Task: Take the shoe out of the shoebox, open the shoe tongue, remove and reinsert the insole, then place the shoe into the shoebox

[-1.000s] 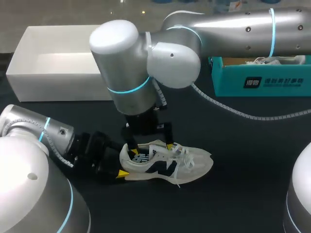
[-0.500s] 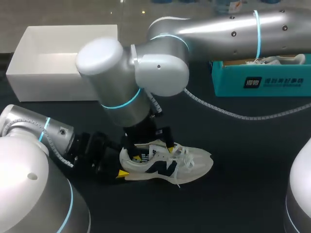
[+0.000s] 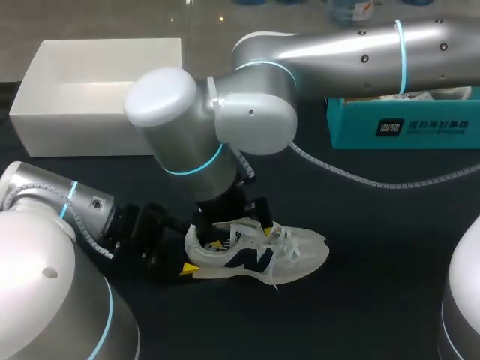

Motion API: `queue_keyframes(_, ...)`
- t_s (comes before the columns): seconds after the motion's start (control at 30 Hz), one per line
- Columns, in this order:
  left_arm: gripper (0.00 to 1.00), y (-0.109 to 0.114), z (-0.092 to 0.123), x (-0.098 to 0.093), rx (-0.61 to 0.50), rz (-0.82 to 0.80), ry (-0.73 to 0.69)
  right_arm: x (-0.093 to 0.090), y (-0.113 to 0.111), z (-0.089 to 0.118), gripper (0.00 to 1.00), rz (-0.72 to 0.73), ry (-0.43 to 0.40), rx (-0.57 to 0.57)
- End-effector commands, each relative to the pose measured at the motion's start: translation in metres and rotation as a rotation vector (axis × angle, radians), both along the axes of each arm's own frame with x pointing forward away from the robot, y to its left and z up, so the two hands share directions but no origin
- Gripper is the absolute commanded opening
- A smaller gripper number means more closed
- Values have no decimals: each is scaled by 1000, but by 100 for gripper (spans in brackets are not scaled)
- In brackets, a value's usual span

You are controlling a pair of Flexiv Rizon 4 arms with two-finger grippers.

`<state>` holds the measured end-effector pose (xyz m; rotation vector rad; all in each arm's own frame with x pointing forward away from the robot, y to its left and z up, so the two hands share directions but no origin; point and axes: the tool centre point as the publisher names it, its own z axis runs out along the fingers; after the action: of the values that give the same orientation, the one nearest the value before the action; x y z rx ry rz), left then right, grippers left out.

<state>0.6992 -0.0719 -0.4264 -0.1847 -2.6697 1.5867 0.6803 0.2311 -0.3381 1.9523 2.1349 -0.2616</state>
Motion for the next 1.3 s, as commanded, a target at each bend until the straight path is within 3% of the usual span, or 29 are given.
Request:
queue_keyframes(0.03,0,-4,-10,-6,4,1,0,-1,-6,-3,100,-459,-145,41)
queue_keyframes(0.57,0,-4,-10,-6,4,1,0,21,-15,-18,100,-489,-142,54)
queue_keyframes(1.3,0,-4,-10,-6,4,1,0,20,-23,-22,100,-508,-132,75)
